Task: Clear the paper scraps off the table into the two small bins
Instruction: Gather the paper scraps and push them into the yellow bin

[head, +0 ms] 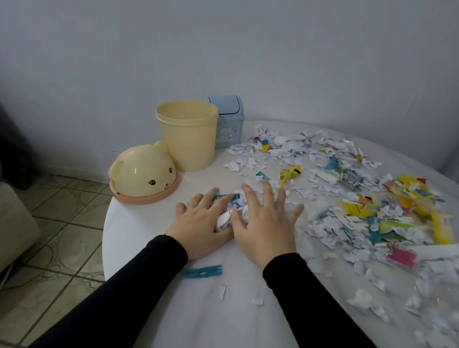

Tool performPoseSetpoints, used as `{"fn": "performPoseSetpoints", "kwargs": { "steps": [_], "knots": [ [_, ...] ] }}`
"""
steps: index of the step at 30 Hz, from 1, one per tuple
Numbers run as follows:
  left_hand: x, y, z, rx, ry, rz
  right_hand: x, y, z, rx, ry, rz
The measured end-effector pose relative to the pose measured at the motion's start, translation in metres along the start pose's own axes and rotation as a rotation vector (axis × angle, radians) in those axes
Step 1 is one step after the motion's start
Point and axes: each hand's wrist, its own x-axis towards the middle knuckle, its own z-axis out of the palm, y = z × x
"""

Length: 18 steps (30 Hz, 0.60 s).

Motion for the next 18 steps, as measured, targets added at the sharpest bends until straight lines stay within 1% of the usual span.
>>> {"fn": "performPoseSetpoints", "kwargs": {
  "steps": [4,5,10,13,18],
  "knots": [
    [0.006,0.001,0.004,-0.007,0.073,0.024,0.02,0.013,0.01,-0.033,-0.126,-0.005],
    [0.008,0.0,0.004,-0.007,0.08,0.024,0.023,0.014,0.011,-0.037,-0.129,-0.008],
    [0.017,-0.004,-0.001,-0.061,0.089,0.018,0.023,0.013,0.011,-0.043,0.036,0.026],
    [0.02,-0.004,-0.006,-0.16,0.1,0.005,0.022,0.011,0.008,-0.033,0.064,0.061],
    [0.019,0.002,-0.015,-0.26,0.103,-0.076,0.024,0.01,0.003,0.055,0.112,0.084]
  ]
}}
